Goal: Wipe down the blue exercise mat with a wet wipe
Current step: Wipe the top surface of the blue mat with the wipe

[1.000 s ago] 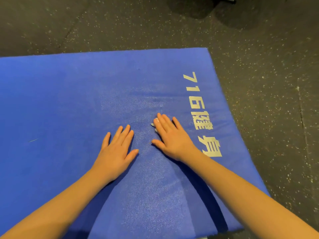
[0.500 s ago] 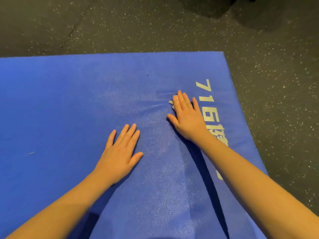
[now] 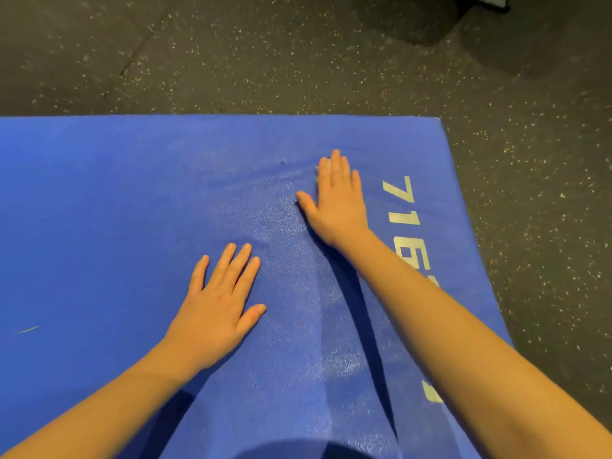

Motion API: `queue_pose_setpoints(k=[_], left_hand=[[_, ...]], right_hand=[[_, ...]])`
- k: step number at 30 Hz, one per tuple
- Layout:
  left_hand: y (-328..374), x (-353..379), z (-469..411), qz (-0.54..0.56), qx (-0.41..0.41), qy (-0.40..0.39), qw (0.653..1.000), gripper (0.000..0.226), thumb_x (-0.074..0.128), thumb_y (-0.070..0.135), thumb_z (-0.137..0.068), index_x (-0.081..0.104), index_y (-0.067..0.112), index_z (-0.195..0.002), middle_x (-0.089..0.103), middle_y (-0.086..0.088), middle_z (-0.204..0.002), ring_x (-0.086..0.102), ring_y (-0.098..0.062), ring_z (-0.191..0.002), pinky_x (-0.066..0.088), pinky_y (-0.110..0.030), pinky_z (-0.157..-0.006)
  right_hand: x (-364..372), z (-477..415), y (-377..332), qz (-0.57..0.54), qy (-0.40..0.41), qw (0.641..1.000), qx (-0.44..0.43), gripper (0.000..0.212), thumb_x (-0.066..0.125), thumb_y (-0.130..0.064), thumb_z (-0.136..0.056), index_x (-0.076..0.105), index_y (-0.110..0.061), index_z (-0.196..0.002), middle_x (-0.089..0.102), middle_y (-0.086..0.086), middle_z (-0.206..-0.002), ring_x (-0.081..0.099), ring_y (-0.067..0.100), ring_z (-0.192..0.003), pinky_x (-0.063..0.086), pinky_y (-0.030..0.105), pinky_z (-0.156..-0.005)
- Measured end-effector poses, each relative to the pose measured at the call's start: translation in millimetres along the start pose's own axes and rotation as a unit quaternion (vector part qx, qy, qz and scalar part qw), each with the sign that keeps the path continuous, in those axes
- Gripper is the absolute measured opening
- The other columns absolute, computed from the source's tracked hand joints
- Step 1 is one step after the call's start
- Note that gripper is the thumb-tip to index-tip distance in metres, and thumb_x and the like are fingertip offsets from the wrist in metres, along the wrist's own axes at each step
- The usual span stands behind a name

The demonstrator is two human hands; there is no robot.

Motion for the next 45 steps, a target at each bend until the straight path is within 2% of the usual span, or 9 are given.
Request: queue_pose_setpoints(k=[4,11,16,21,26,31,38,42,45], left_hand=[[-11.6,-8.4,-19.0,-0.008,0.017,0.007,1.000,0.073,0.008,0.058,-0.098,0.038,0.012,-0.146,0.029,-0.009,-0.156,0.020,-0.026,-0.143,0.017,-0.054,-0.108],[-8.6,-3.7,-20.9,-0.019,0.014,-0.012,1.000,0.069,0.007,0.054,-0.100,0.031,0.010,-0.147,0.023,-0.010,-0.157,0.020,-0.030,-0.145,0.020,-0.060,-0.109],[-8.4,-3.0,-21.1,-0.016,0.012,-0.020,1.000,0.069,0.007,0.053,-0.100,0.033,0.010,-0.146,0.024,-0.011,-0.157,0.021,-0.031,-0.145,0.021,-0.061,-0.110],[-8.9,-1.9,-22.1,-0.018,0.011,-0.027,0.999,0.069,0.007,0.054,-0.100,0.033,0.010,-0.147,0.025,-0.012,-0.157,0.022,-0.031,-0.145,0.021,-0.061,-0.110],[-8.4,-1.6,-21.5,-0.014,0.007,-0.032,0.999,0.070,0.007,0.054,-0.099,0.034,0.009,-0.146,0.025,-0.012,-0.156,0.022,-0.031,-0.145,0.021,-0.061,-0.111],[-8.6,-1.1,-21.6,-0.013,0.008,-0.032,0.999,0.070,0.007,0.054,-0.099,0.033,0.009,-0.146,0.025,-0.012,-0.156,0.023,-0.031,-0.145,0.021,-0.061,-0.111],[-9.2,-0.9,-22.3,-0.014,0.008,-0.030,0.999,0.070,0.007,0.054,-0.099,0.031,0.010,-0.147,0.025,-0.012,-0.157,0.022,-0.031,-0.145,0.021,-0.062,-0.110],[-8.3,-1.4,-22.2,-0.011,0.005,-0.028,1.000,0.067,0.007,0.054,-0.099,0.027,0.011,-0.147,0.025,-0.012,-0.156,0.023,-0.030,-0.145,0.022,-0.061,-0.110],[-8.5,-1.6,-21.7,-0.012,0.004,-0.029,0.999,0.068,0.008,0.054,-0.099,0.028,0.011,-0.147,0.025,-0.012,-0.156,0.023,-0.030,-0.145,0.022,-0.061,-0.110]], right_hand=[[-2.3,-3.8,-6.6,0.060,-0.015,0.987,-0.147,0.074,0.034,-0.053,-0.099,0.007,-0.011,-0.154,-0.003,0.009,-0.162,-0.003,0.023,-0.149,-0.005,0.040,-0.118],[-17.8,-63.2,0.6,-0.006,-0.006,0.998,0.058,0.071,0.025,-0.051,-0.101,0.005,-0.009,-0.154,-0.007,0.012,-0.161,-0.008,0.024,-0.148,-0.006,0.042,-0.118],[-14.0,-66.2,-23.1,0.057,-0.035,0.990,-0.127,0.074,0.028,-0.054,-0.099,0.004,-0.010,-0.154,-0.006,0.011,-0.161,-0.006,0.023,-0.148,-0.004,0.040,-0.119],[-34.9,-98.8,13.8,0.045,-0.022,0.997,0.065,0.071,0.022,-0.053,-0.101,0.004,-0.009,-0.153,-0.007,0.010,-0.161,-0.007,0.023,-0.148,-0.005,0.042,-0.119],[-25.8,-89.9,-7.3,0.039,-0.031,0.997,-0.057,0.073,0.028,-0.054,-0.099,0.012,-0.006,-0.152,0.002,0.012,-0.161,0.002,0.026,-0.148,0.002,0.042,-0.119],[-42.3,-89.9,48.4,0.037,0.015,0.997,0.069,0.064,0.030,-0.047,-0.100,0.023,-0.003,-0.147,0.016,0.014,-0.158,0.013,0.026,-0.145,0.007,0.040,-0.116],[-49.7,-85.9,29.4,-0.057,0.127,0.990,0.039,0.063,0.039,-0.021,-0.097,0.012,-0.010,-0.153,0.010,0.019,-0.159,0.016,0.032,-0.144,0.014,0.043,-0.116],[-38.7,-75.5,13.8,0.010,0.042,0.988,-0.146,0.056,0.043,-0.036,-0.096,0.030,-0.019,-0.149,0.012,0.014,-0.159,0.021,0.030,-0.141,0.017,0.046,-0.115],[-32.2,-73.3,18.4,0.009,0.033,0.993,-0.113,0.061,0.044,-0.046,-0.097,0.024,-0.026,-0.152,0.001,0.015,-0.160,0.007,0.029,-0.146,0.005,0.043,-0.118]])
Point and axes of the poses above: each hand's wrist, its own z-axis away from the middle knuckle, its own x-axis out of the palm, y = z × x, the point moved 5 cm from there along -z, towards the middle knuckle
